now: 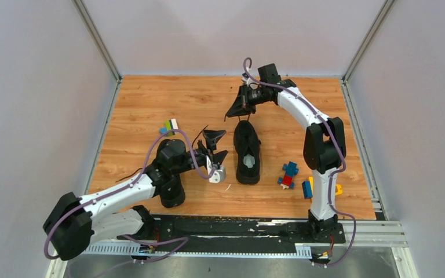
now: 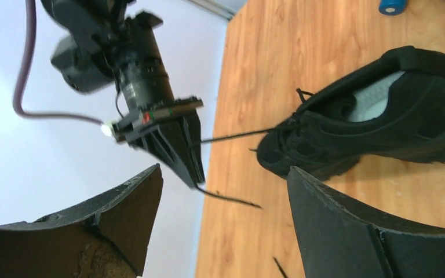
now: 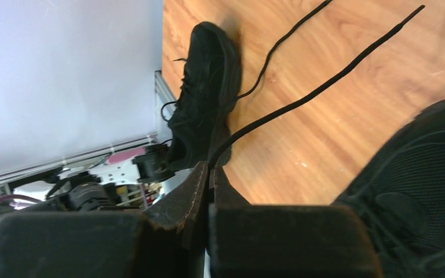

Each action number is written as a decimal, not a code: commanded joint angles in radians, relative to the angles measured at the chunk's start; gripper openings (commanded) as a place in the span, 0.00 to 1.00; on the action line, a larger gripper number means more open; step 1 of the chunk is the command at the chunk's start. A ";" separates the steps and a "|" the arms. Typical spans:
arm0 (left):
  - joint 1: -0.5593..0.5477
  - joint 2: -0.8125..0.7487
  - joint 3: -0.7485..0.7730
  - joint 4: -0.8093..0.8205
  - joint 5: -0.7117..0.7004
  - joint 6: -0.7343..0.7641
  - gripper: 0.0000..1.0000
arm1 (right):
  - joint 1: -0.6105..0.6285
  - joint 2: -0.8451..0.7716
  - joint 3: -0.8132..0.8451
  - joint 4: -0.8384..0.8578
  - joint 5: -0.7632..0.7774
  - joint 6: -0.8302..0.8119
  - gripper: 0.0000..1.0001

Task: Tie the shoes
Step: Adjust the shoe at the center of the board.

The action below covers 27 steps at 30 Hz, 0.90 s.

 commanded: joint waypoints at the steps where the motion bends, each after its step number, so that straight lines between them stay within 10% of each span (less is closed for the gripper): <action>1: -0.004 -0.099 0.027 -0.266 -0.147 -0.328 0.87 | -0.009 -0.080 -0.018 0.035 0.073 -0.150 0.00; 5: 0.055 -0.099 0.157 -0.478 -0.263 -0.783 0.85 | -0.010 -0.193 -0.178 0.166 0.110 -0.175 0.00; 12: 0.318 0.104 0.348 -0.577 0.054 -1.622 0.79 | 0.010 -0.373 -0.400 0.361 0.243 -0.295 0.00; 27: 0.460 0.466 0.528 -0.404 0.229 -2.593 0.83 | 0.085 -0.372 -0.387 0.398 0.477 -0.450 0.00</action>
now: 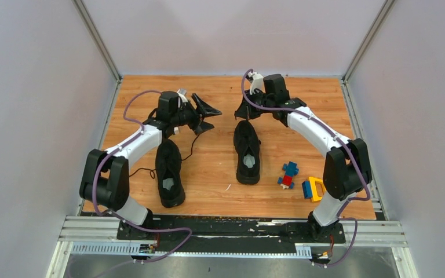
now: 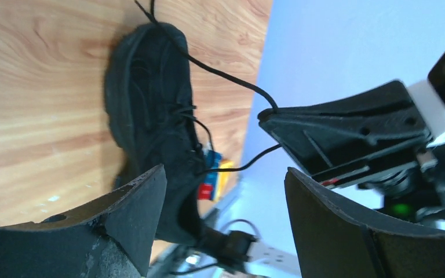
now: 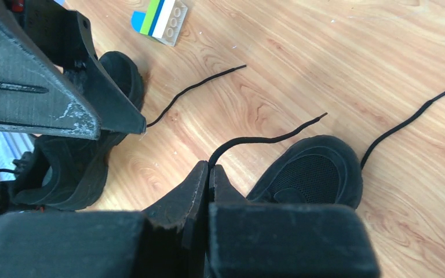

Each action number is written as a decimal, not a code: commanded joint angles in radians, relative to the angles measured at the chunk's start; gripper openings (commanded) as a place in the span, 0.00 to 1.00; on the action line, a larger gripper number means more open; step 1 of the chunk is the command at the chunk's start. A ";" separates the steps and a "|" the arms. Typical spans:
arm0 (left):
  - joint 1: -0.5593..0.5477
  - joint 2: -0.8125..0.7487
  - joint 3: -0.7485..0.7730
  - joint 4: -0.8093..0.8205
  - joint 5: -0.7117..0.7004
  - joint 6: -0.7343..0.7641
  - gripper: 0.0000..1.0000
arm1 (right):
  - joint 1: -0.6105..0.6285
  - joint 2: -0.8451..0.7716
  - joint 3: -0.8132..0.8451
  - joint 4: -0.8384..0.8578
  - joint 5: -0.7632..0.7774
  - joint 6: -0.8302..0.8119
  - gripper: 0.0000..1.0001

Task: Tie the shoes
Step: Adjust the shoe at the center of the board.

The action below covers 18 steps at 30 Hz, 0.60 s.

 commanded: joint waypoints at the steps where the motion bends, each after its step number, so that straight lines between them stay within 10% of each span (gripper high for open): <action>1: -0.007 0.054 0.063 0.025 0.069 -0.342 0.83 | 0.028 -0.009 0.039 0.042 0.070 -0.079 0.00; 18: -0.076 0.276 0.227 -0.105 0.078 -0.642 0.67 | 0.083 -0.044 0.021 0.029 0.112 -0.096 0.00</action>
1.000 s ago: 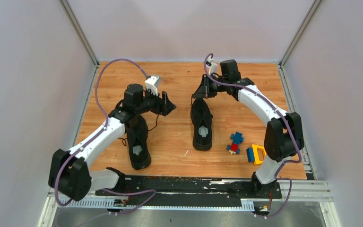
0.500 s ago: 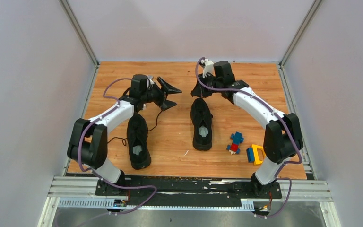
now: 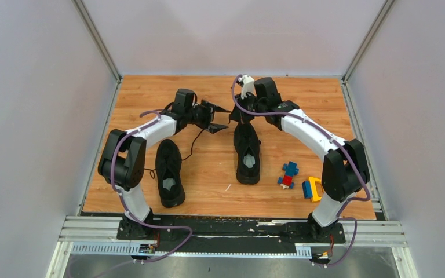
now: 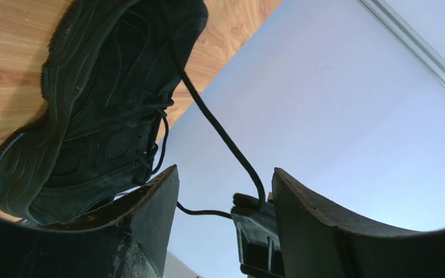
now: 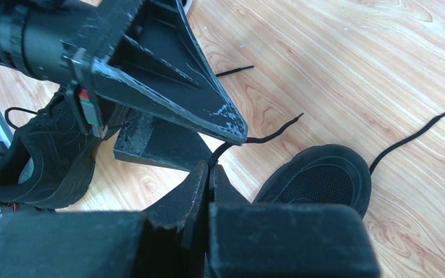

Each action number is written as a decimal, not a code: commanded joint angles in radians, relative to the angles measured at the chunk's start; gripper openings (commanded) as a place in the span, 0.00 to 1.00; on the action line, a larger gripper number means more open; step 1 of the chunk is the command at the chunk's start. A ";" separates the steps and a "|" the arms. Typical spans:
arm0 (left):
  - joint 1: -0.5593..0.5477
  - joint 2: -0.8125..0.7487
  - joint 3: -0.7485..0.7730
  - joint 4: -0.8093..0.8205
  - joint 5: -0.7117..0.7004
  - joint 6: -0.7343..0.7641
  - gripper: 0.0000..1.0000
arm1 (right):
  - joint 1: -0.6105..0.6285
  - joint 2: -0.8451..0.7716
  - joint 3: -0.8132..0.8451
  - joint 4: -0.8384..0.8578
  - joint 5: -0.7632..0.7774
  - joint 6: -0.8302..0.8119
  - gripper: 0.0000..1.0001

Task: Tie the shoes
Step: Adjust the shoe at the center of the board.

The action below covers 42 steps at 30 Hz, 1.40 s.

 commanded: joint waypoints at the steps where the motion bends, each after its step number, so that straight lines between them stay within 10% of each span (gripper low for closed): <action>1: -0.022 0.025 0.049 -0.018 0.006 -0.063 0.66 | -0.001 -0.047 0.015 0.028 0.016 -0.021 0.00; 28: -0.051 0.109 0.081 -0.021 -0.016 -0.036 0.54 | 0.012 -0.110 -0.092 0.013 -0.055 0.013 0.00; 42: -0.061 0.127 0.086 0.024 -0.032 -0.007 0.28 | 0.027 -0.131 -0.135 -0.010 -0.112 0.010 0.00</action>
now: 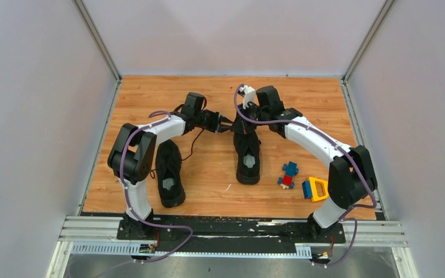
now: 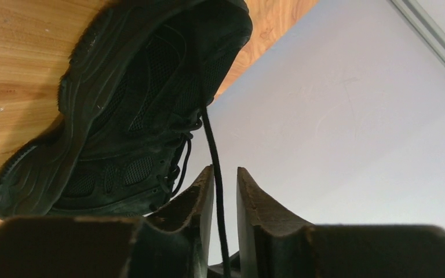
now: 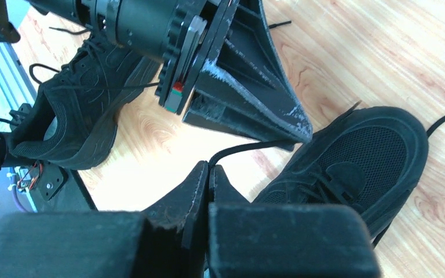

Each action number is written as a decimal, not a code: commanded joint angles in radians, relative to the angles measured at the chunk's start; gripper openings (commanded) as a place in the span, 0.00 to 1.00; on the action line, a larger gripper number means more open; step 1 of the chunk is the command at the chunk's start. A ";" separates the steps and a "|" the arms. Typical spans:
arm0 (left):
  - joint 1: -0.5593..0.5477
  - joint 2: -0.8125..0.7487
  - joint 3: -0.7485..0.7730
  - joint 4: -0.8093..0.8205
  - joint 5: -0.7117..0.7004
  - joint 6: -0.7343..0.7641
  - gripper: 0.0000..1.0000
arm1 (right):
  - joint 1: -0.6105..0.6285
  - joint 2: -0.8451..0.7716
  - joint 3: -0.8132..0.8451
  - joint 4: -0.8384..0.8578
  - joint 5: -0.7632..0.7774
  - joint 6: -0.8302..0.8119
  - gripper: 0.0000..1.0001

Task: Tie the shoes
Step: Adjust the shoe at the center of the board.

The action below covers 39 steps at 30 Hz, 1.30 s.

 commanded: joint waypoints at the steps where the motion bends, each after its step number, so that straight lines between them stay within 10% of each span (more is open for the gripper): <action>1: -0.005 0.017 0.046 0.038 -0.022 0.060 0.24 | 0.010 -0.057 -0.024 0.000 -0.043 0.004 0.00; 4: -0.005 0.002 0.047 0.068 -0.037 0.125 0.01 | 0.011 -0.069 -0.052 -0.002 -0.057 0.009 0.00; 9: -0.001 -0.044 -0.007 0.189 -0.061 0.278 0.00 | -0.005 -0.105 -0.087 -0.054 -0.084 -0.007 0.10; 15: -0.004 -0.106 -0.007 0.176 -0.059 0.656 0.00 | -0.240 -0.115 -0.071 -0.095 -0.297 0.139 0.49; 29: -0.061 -0.292 0.053 -0.220 -0.042 1.565 0.00 | -0.329 0.204 0.152 -0.241 0.218 0.091 0.40; 39: -0.067 -0.295 0.013 -0.237 -0.253 1.532 0.00 | -0.312 0.297 0.142 -0.376 0.085 0.158 0.39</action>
